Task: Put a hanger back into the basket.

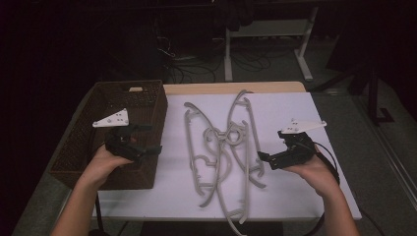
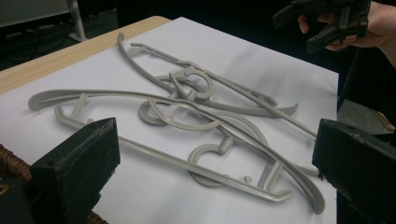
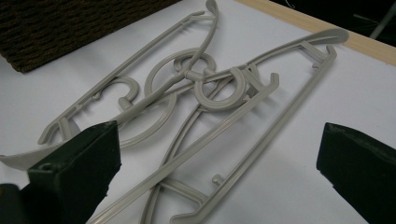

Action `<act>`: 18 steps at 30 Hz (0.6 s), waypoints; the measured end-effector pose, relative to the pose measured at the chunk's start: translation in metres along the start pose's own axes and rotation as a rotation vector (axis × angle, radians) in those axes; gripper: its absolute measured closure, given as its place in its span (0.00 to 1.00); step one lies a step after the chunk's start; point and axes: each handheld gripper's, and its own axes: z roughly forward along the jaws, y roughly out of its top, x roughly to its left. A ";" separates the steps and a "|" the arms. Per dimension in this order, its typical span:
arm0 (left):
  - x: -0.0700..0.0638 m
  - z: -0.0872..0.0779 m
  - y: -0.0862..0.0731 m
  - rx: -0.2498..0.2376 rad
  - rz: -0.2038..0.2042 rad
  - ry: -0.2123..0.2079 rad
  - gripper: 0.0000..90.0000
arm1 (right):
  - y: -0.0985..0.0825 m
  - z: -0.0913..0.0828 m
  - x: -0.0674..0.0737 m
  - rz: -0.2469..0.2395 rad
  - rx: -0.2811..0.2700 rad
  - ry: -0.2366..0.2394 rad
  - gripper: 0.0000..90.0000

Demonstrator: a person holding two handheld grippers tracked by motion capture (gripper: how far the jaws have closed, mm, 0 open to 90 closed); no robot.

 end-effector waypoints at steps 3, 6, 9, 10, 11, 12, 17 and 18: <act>0.000 0.001 -0.001 0.006 0.003 -0.001 0.01 | -0.001 0.001 0.001 0.005 0.009 -0.004 0.00; -0.001 0.001 -0.001 0.004 0.003 -0.002 0.01 | 0.000 0.004 0.001 0.007 0.017 -0.004 0.00; -0.001 0.001 -0.001 0.003 0.002 -0.002 0.01 | 0.001 0.005 0.002 0.006 0.019 -0.004 0.00; -0.001 0.000 -0.001 0.005 0.003 0.002 0.01 | 0.002 0.007 0.004 0.005 0.025 -0.003 0.00; -0.001 0.000 -0.001 0.005 0.003 0.002 0.01 | 0.003 0.009 0.004 0.002 0.027 -0.002 0.00; 0.000 0.000 -0.001 0.005 0.002 0.005 0.01 | 0.003 0.010 0.005 0.001 0.028 0.001 0.00; -0.001 0.000 -0.002 0.007 0.003 0.000 0.01 | 0.005 0.021 0.011 -0.007 0.052 0.010 0.00; -0.002 0.000 -0.002 0.006 0.003 0.001 0.01 | 0.006 0.024 0.013 -0.008 0.061 0.013 0.00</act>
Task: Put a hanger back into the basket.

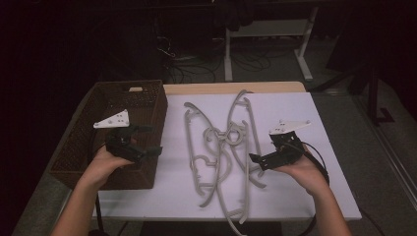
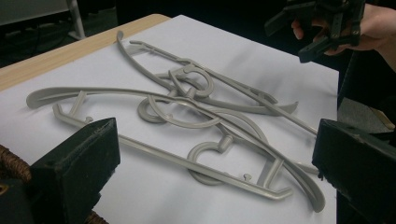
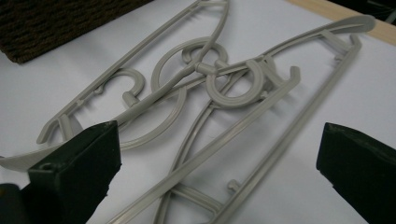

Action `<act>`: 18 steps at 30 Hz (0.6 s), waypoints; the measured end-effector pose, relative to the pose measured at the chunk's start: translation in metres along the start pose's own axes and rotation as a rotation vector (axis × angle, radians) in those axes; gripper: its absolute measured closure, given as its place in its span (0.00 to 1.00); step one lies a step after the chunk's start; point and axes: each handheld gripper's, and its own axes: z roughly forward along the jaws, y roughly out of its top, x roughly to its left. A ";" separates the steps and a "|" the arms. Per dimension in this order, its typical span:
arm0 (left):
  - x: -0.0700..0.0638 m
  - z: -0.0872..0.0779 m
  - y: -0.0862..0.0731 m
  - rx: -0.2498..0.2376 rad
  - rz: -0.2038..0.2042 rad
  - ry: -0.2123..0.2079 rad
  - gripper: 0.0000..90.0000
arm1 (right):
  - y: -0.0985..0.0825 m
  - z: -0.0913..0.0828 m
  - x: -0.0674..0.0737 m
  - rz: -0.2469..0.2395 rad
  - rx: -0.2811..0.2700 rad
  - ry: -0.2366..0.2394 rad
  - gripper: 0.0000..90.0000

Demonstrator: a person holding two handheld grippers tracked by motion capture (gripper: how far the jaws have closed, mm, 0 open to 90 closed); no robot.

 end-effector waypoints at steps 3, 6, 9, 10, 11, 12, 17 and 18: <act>-0.001 -0.001 0.001 -0.007 -0.001 0.000 0.01 | 0.003 0.009 0.005 -0.008 0.020 0.010 0.00; -0.002 -0.001 0.002 -0.007 0.005 -0.002 0.01 | 0.007 0.019 0.011 -0.023 0.038 0.025 0.00; -0.003 -0.001 0.003 -0.011 0.005 -0.005 0.01 | 0.012 0.028 0.015 -0.029 0.039 0.033 0.04; -0.003 -0.001 0.003 -0.011 0.006 -0.007 0.01 | 0.014 0.032 0.016 -0.029 0.039 0.040 0.04; -0.003 -0.001 0.003 -0.011 0.007 -0.007 0.01 | 0.017 0.035 0.018 -0.032 0.043 0.047 0.05; -0.003 0.000 0.003 -0.009 0.008 -0.008 0.01 | 0.019 0.039 0.019 -0.030 0.048 0.052 0.06; -0.003 0.000 0.003 -0.007 0.008 -0.009 0.01 | 0.028 0.058 0.025 -0.027 0.072 0.082 0.12; -0.003 0.000 0.003 -0.007 0.009 -0.009 0.01 | 0.030 0.062 0.027 -0.028 0.079 0.090 0.13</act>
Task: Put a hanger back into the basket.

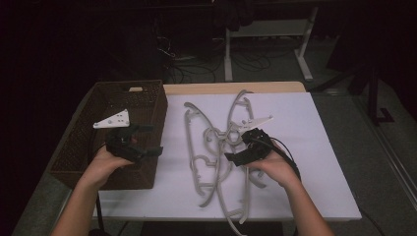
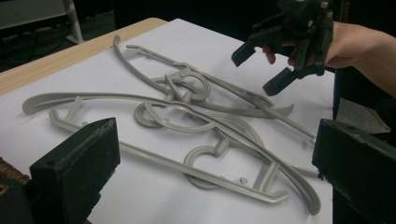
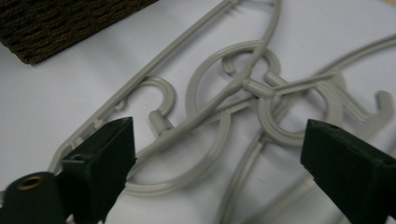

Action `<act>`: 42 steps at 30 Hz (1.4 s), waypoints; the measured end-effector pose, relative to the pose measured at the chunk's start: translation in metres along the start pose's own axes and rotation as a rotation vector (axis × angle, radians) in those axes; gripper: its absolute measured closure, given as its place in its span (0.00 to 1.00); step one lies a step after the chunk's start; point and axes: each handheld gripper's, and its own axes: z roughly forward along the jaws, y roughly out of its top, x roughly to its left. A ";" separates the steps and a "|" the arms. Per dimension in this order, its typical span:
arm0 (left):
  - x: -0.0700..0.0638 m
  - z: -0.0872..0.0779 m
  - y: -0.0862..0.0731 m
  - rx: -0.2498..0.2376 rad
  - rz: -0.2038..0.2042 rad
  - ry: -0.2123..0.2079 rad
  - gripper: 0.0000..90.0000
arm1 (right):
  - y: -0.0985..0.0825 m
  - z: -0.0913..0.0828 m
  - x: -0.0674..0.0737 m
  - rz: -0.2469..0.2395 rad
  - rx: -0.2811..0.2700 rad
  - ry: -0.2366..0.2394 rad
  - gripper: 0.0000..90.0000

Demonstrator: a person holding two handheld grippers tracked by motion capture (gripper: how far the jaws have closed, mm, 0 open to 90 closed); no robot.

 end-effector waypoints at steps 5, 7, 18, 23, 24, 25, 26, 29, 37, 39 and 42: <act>0.000 -0.001 0.000 -0.001 -0.001 0.001 0.01 | 0.009 0.019 0.005 0.004 0.035 0.018 0.17; 0.000 -0.001 0.000 -0.004 -0.001 0.001 0.01 | 0.010 0.028 0.007 0.008 0.051 0.025 0.20; 0.000 -0.003 -0.001 -0.006 0.000 0.007 0.01 | 0.004 0.061 0.016 0.067 0.151 0.030 0.42; 0.001 -0.003 -0.001 -0.005 0.000 0.008 0.01 | 0.001 0.070 0.021 0.089 0.196 0.026 0.49; 0.001 -0.003 -0.001 -0.005 0.000 0.008 0.01 | 0.001 0.071 0.022 0.096 0.205 0.027 0.51; 0.001 -0.004 -0.001 -0.005 0.000 0.008 0.01 | 0.000 0.072 0.023 0.103 0.213 0.025 0.52; 0.000 -0.004 -0.001 -0.005 0.000 0.008 0.01 | 0.000 0.073 0.023 0.102 0.221 0.025 0.53; 0.001 -0.004 -0.001 -0.006 0.000 0.009 0.01 | -0.001 0.076 0.023 0.120 0.232 0.025 0.56; 0.001 -0.004 -0.001 -0.007 -0.001 0.013 0.01 | -0.001 0.074 0.021 0.168 0.225 0.034 0.62; 0.001 -0.004 -0.001 -0.007 -0.002 0.015 0.01 | -0.001 0.074 0.020 0.174 0.224 0.034 0.63; 0.002 -0.005 -0.001 -0.008 -0.001 0.015 0.01 | 0.000 0.072 0.019 0.191 0.210 0.027 0.67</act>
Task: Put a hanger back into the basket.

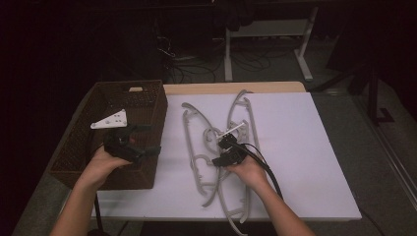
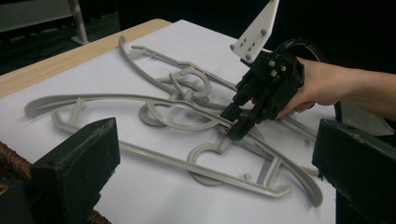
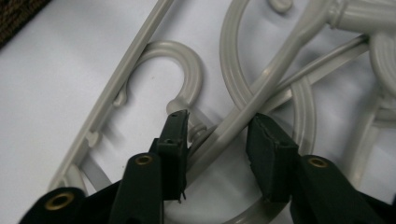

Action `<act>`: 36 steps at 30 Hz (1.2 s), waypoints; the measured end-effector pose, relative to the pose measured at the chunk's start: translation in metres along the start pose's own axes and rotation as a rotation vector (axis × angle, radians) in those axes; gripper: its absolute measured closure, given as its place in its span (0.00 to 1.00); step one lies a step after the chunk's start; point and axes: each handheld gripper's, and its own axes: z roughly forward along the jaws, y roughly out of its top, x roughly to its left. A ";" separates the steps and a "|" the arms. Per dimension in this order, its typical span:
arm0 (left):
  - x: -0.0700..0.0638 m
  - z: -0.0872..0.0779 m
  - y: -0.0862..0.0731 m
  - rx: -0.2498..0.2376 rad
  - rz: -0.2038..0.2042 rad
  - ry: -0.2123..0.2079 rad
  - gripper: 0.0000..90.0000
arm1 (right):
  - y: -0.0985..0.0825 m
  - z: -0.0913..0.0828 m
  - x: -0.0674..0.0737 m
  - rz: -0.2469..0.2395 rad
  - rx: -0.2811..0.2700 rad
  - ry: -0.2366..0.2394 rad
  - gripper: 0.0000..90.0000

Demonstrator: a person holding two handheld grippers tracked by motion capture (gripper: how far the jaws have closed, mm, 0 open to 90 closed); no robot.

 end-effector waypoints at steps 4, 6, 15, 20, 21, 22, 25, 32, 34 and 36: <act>0.000 0.000 0.000 -0.001 -0.002 0.001 0.01 | 0.000 -0.004 -0.002 0.011 -0.022 -0.010 0.69; 0.000 0.000 0.000 0.000 -0.002 0.001 0.01 | 0.000 -0.005 -0.004 0.022 -0.030 -0.004 0.70; 0.001 0.000 0.000 0.000 0.000 0.002 0.01 | 0.001 -0.017 -0.011 0.048 -0.094 -0.052 0.81; 0.001 0.000 -0.001 0.000 -0.001 0.001 0.01 | 0.000 -0.030 -0.023 0.065 -0.128 -0.065 0.86; 0.001 0.000 -0.001 0.000 -0.001 0.001 0.01 | -0.001 -0.033 -0.029 0.069 -0.134 -0.056 0.87; 0.000 0.000 -0.001 0.000 -0.002 0.001 0.01 | -0.002 -0.035 -0.031 0.065 -0.131 -0.059 0.87; 0.001 -0.001 -0.001 0.001 -0.001 0.001 0.01 | -0.004 -0.039 -0.038 0.064 -0.130 -0.050 0.87; 0.001 -0.001 -0.001 0.000 -0.003 0.003 0.01 | -0.005 -0.059 -0.049 0.092 -0.147 -0.033 0.90; 0.001 -0.001 -0.001 0.001 -0.003 0.003 0.01 | -0.004 -0.066 -0.052 0.091 -0.161 -0.027 0.90; 0.001 0.000 -0.001 0.003 -0.003 0.002 0.01 | -0.004 -0.073 -0.055 0.097 -0.168 -0.030 0.90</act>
